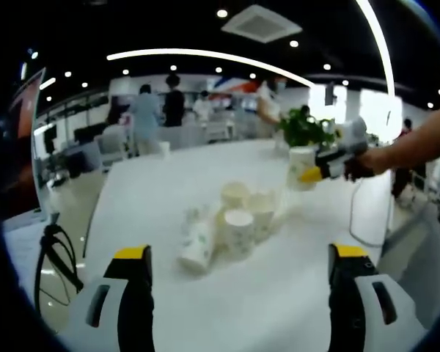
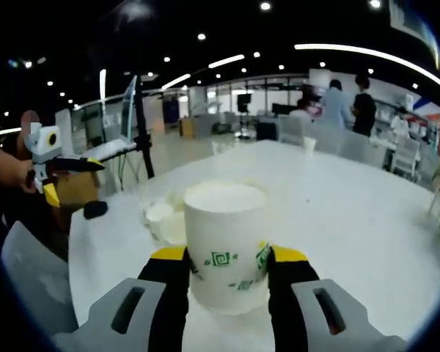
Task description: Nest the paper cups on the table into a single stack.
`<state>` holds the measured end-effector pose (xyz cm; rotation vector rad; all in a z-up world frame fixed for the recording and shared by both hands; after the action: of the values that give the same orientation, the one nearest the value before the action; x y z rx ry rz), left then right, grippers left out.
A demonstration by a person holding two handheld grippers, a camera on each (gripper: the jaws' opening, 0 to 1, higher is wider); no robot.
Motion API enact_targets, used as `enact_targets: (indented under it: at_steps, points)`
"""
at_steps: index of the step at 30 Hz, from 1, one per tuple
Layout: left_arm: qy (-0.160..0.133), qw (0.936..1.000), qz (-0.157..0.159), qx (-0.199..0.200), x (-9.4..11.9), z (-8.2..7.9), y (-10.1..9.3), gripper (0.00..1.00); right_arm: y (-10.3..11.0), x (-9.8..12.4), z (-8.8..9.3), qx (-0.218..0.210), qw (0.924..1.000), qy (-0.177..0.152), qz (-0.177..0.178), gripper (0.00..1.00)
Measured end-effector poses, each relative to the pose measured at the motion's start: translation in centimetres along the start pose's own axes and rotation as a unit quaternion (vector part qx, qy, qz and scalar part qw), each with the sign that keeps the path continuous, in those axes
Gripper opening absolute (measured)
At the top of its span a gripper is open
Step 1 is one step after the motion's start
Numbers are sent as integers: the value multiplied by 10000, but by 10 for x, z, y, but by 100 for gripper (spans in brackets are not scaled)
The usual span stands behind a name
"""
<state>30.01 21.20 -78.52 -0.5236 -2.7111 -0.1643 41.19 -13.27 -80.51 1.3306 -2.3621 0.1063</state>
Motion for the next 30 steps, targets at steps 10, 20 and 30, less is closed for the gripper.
enact_targets:
  at_steps: [10, 20, 30]
  points:
    - [-11, 10000, 32, -36, -1, -1, -2, 98, 3, 4, -1, -36, 10000, 17, -47, 39]
    - [-53, 9999, 78, -37, -3, -8, -5, 98, 7, 6, -5, -76, 9998, -53, -152, 38]
    - [-93, 9999, 115, -4, -4, -12, -9, 98, 17, 5, -13, 14, 9995, -78, -293, 38]
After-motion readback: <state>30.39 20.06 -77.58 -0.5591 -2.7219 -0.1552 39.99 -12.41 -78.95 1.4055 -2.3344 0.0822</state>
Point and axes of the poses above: the point that each gripper's makers call its tool centre point, and the gripper's own axes: x roughly backward along the fingers, y roughly to its left, z roughly out of its underside, the point moved 9 cm from there along x, roughly backward along the fingers, and after that the axes turned 14 degrees about -z, right-handed, at the moved point
